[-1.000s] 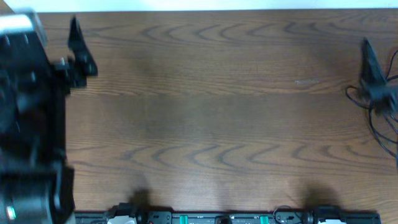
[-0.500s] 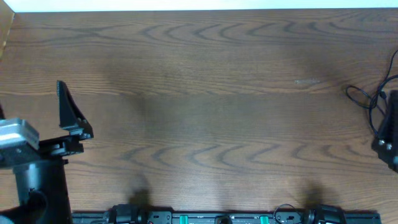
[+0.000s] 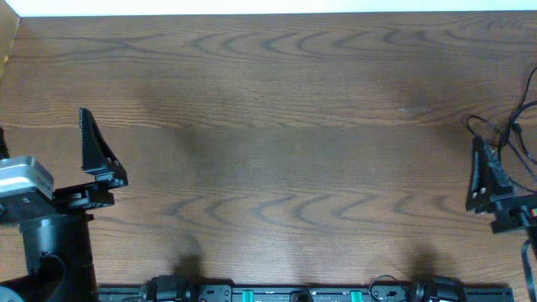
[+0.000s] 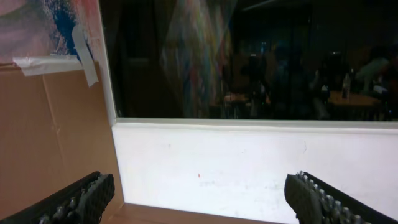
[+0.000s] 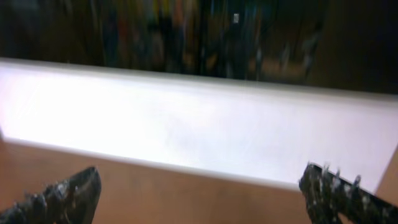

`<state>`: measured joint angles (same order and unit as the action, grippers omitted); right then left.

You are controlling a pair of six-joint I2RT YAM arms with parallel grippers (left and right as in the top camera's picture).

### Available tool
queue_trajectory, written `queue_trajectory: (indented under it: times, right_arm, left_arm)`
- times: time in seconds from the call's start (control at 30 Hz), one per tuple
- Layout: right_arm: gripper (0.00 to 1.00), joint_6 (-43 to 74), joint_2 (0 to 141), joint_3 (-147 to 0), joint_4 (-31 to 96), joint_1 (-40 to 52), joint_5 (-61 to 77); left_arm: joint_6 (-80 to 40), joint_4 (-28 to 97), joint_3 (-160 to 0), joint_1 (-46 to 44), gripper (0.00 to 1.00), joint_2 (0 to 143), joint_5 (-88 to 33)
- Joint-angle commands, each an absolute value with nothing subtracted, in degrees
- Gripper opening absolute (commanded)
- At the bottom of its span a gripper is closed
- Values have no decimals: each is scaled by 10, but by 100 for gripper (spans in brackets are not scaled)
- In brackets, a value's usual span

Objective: Untangle cables

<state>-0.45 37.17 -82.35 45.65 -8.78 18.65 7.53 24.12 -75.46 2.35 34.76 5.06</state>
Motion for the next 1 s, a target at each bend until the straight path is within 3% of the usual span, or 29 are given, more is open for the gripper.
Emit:
queue_trajectory:
  times: [0.0,0.17,0.5,0.97]
  right_arm:
    - [99,-5,374,-824,540,-91,190]
    - [99,-5,374,-824,689,-91,172]
    - [99,-5,374,-824,817,-91,145]
    - [99,-5,374,-824,893,-91,145]
  left_arm:
    - [72,249,-755,21,93,347,52]
    - [72,276,-755,21,93,347,52]
    - [73,296,-755,21,93,347,52]
    - [73,327,-755,21,93,347,52]
